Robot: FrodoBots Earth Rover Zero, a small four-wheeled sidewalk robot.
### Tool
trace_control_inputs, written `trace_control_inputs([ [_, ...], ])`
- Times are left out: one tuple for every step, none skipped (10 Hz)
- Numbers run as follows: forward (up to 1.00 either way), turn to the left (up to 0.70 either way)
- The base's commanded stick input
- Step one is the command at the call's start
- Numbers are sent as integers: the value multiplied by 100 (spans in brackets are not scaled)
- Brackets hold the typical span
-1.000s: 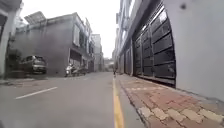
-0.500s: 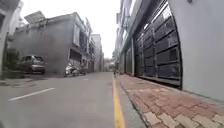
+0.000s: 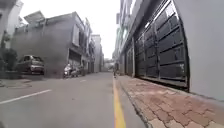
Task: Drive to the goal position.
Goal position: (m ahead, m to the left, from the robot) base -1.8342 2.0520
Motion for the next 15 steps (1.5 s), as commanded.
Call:
trace_control_inputs([
  [47, 1],
  [47, -1],
  [47, -20],
  [47, -42],
  [47, -22],
  [47, 1],
  [47, 1],
  [47, 1],
  [47, 1],
  [47, 1],
  [47, 1],
  [47, 1],
  [47, 1],
  [47, 1],
  [47, 1],
])
